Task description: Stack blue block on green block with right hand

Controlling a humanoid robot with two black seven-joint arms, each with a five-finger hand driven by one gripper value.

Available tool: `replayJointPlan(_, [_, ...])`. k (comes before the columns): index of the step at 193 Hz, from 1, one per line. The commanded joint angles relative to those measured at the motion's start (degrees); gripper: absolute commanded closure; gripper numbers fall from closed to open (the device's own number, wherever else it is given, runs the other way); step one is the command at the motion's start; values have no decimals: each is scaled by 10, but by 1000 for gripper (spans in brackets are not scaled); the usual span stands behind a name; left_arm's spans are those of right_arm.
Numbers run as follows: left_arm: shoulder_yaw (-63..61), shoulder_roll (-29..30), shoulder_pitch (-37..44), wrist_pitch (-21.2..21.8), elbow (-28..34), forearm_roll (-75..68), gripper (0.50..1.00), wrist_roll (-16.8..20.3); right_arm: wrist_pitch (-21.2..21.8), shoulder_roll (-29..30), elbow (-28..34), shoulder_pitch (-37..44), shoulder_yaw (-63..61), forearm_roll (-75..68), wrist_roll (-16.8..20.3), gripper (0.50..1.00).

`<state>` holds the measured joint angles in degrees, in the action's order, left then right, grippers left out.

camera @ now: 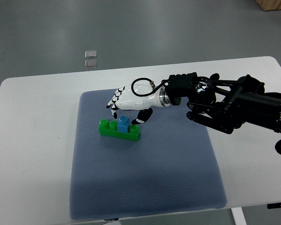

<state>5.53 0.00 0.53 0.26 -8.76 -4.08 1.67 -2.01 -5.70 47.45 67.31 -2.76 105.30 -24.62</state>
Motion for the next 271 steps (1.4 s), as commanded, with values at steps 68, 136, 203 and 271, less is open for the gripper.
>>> replayJointPlan(68, [0, 0, 0, 0, 1, 0, 500, 0, 3, -6, -1, 14, -26, 0, 0, 593])
replayJointPlan(136, [0, 0, 0, 0, 0, -1, 500, 0, 5, -35, -12, 11, -131, -38, 0, 589])
replayJointPlan(203, [0, 0, 1, 0, 0, -1, 500, 0, 6, -70, -40, 4, -196, -430, 5, 589])
replayJointPlan(271, [0, 0, 1, 0, 1, 0, 500, 0, 8, -56, -141, -54, -196, -776, 6, 589])
